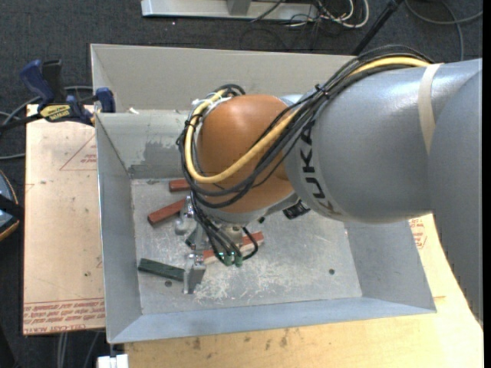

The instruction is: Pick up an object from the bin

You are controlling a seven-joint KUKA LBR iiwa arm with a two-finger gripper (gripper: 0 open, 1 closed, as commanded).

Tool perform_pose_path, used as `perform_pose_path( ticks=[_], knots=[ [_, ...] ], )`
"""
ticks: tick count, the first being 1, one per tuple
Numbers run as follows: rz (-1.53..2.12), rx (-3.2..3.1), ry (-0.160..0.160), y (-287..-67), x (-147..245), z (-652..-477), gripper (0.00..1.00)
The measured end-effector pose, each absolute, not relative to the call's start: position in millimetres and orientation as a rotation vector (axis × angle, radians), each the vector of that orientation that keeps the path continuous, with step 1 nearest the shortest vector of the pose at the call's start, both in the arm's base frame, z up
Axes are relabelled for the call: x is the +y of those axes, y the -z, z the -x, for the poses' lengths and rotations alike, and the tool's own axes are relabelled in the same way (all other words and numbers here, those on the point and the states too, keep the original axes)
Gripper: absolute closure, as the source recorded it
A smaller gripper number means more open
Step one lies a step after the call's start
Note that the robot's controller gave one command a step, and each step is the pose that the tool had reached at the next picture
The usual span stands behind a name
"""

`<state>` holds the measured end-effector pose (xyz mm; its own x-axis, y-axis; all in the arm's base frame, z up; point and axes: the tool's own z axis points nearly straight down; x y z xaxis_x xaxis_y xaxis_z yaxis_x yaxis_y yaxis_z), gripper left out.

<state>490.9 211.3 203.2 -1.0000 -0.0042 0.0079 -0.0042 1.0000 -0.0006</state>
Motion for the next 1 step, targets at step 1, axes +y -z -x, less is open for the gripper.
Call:
perform_pose_path(
  ticks=[1],
  knots=[
    [0.000, -3.141, 0.002, -207.1, 210.1, -493.1, 0.00]
  ],
)
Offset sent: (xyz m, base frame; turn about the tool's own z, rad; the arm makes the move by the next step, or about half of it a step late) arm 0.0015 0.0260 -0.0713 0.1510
